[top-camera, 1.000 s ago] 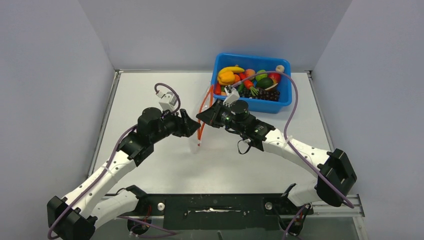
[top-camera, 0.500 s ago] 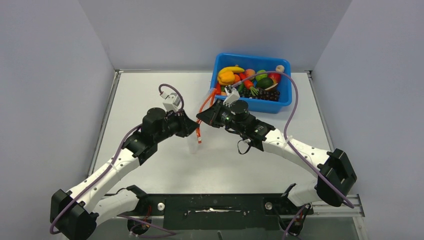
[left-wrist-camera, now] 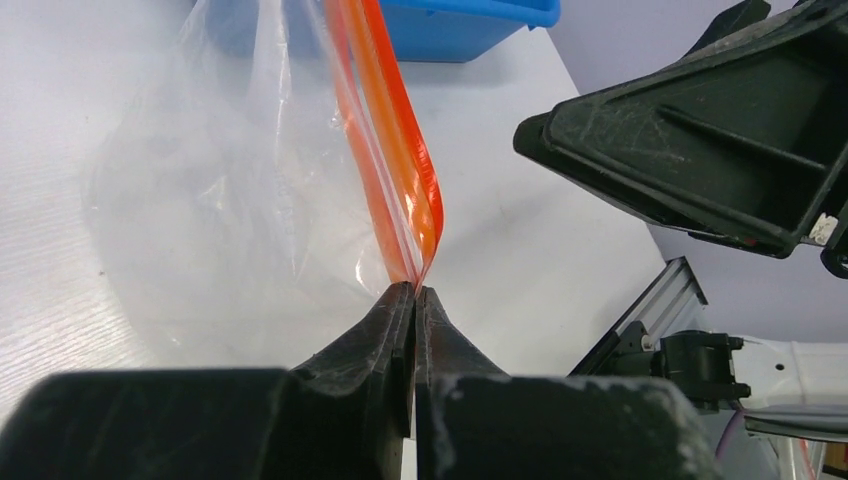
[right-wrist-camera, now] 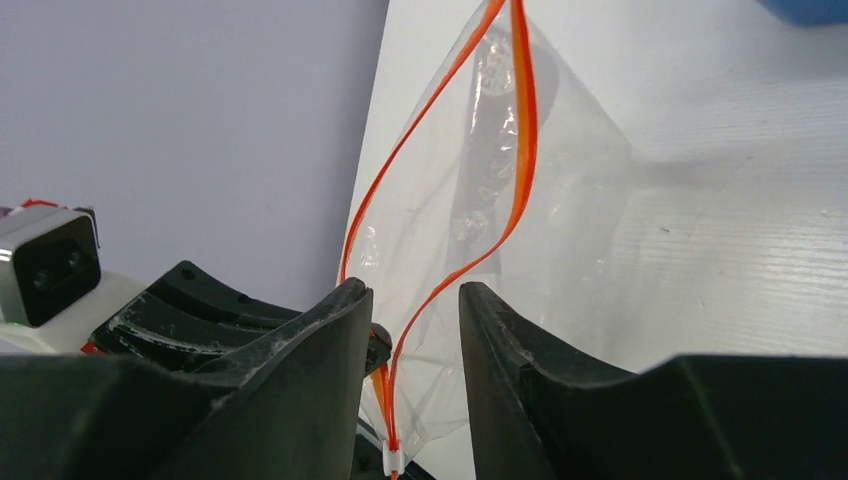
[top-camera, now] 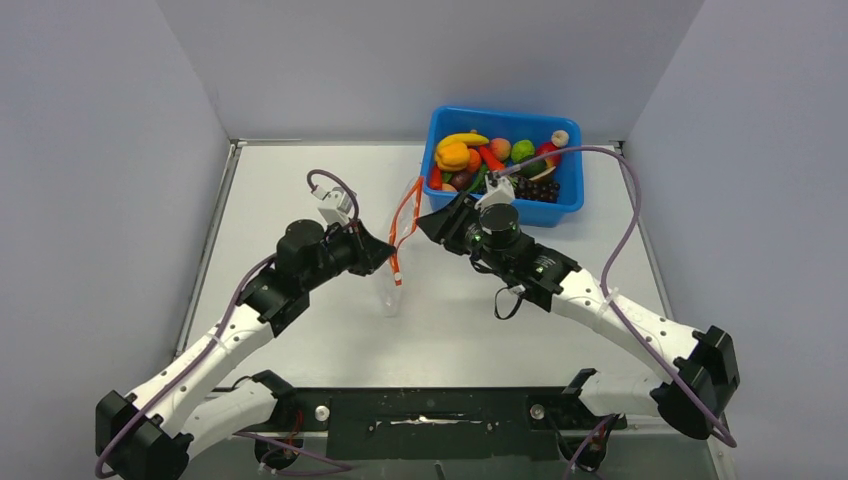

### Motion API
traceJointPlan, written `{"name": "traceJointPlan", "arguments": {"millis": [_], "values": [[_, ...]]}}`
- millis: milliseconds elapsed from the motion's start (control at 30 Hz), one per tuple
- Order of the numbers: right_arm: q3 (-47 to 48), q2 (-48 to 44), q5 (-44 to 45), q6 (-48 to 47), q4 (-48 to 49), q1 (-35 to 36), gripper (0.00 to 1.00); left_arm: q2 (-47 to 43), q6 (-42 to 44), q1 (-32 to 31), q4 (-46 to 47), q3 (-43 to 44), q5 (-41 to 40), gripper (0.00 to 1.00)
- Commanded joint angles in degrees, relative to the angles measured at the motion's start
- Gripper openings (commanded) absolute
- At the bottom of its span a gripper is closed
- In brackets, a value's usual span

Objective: Place the food in the zip-top bag and seal the zipper
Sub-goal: Open the zipper of the food storage bag.

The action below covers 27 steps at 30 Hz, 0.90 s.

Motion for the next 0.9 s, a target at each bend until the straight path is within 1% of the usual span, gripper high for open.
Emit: {"name": "traceJointPlan", "arguments": {"millis": [0, 233, 333, 467, 567, 767, 867], "values": [[-0.9, -3.4, 7.8, 5.6, -1.3, 0.2, 0.39, -2.9, -2.3, -0.1, 6.4, -0.1, 1.0, 0.0], [-0.2, -1.5, 6.7, 6.9, 0.0, 0.1, 0.4, -4.4, -4.5, -0.1, 9.1, -1.5, 3.0, 0.0], [-0.3, 0.2, 5.7, 7.2, 2.2, 0.0, 0.41, -4.0, -5.5, -0.2, 10.0, -1.7, 4.0, 0.0], [1.0, 3.0, 4.1, 6.9, 3.1, -0.2, 0.42, -4.0, -5.6, -0.2, 10.7, -1.9, 5.3, 0.0], [0.9, 4.0, 4.1, 8.5, 2.7, -0.5, 0.43, -4.9, -5.8, -0.2, 11.6, -2.9, 5.3, 0.0], [0.7, 6.3, 1.4, 9.5, 6.2, -1.6, 0.44, -5.5, -5.5, -0.3, 12.3, -4.5, 5.9, 0.0], [1.8, 7.7, 0.8, 9.5, 5.5, -1.9, 0.44, -5.6, -5.4, -0.3, 12.7, -5.0, 6.4, 0.0]]}}
